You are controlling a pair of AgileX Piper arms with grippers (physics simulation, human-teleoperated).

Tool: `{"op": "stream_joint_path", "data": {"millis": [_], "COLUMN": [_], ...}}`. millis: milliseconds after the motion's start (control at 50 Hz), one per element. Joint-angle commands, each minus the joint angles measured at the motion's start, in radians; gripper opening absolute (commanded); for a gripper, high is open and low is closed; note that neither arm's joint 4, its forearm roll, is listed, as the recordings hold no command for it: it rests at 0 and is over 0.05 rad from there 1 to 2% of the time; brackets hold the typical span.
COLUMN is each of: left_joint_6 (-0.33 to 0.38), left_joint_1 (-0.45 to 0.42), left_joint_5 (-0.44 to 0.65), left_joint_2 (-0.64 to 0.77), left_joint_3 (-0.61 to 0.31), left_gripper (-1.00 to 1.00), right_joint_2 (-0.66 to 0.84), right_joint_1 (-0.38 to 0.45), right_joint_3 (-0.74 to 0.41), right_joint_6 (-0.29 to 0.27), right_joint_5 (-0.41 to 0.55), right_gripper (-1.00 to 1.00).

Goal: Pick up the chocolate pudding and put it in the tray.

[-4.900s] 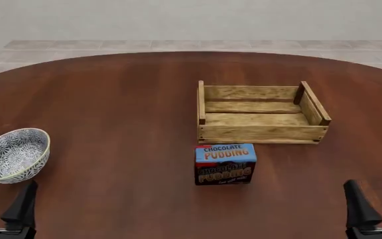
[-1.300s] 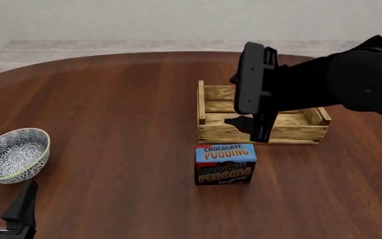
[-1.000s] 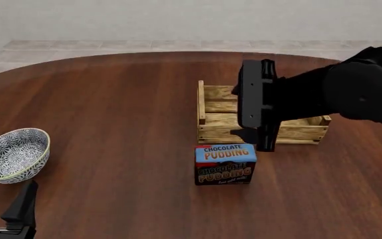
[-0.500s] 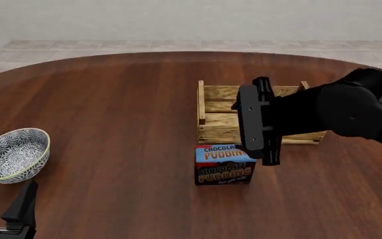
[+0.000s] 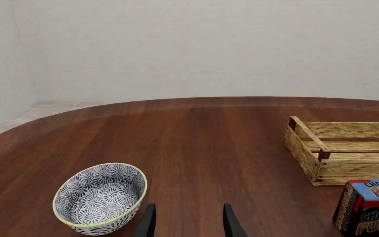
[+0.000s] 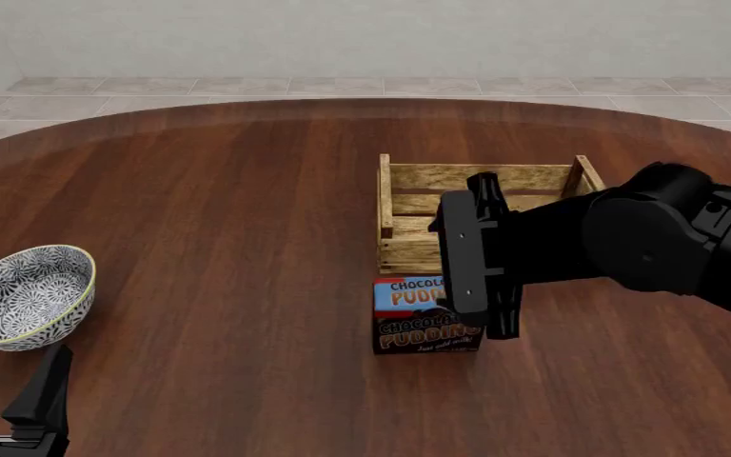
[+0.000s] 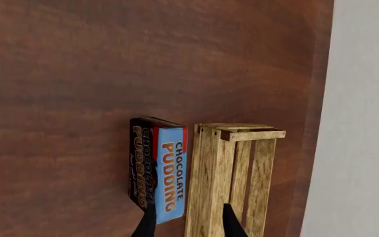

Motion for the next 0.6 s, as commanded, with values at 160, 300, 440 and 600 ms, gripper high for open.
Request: {"op": "stream_joint_path", "data": {"millis": [160, 300, 440, 600], "left_joint_6": [0.0, 0.0, 0.0, 0.0], "left_joint_1": [0.0, 0.0, 0.0, 0.0], "left_joint_5": [0.0, 0.0, 0.0, 0.0], "left_joint_2": [0.0, 0.0, 0.0, 0.0], "left_joint_3": [0.0, 0.0, 0.0, 0.0], "left_gripper": [1.0, 1.0, 1.0, 1.0], "right_joint_2": [0.027, 0.05, 0.06, 0.06], "right_joint_1": [0.001, -0.011, -0.016, 0.003], "right_joint_3": [0.02, 0.009, -0.008, 0.002], "right_joint_6": [0.014, 0.017, 0.031, 0.05], "right_joint_5": [-0.027, -0.02, -0.004, -0.011], "right_gripper": [1.0, 1.0, 1.0, 1.0]}}
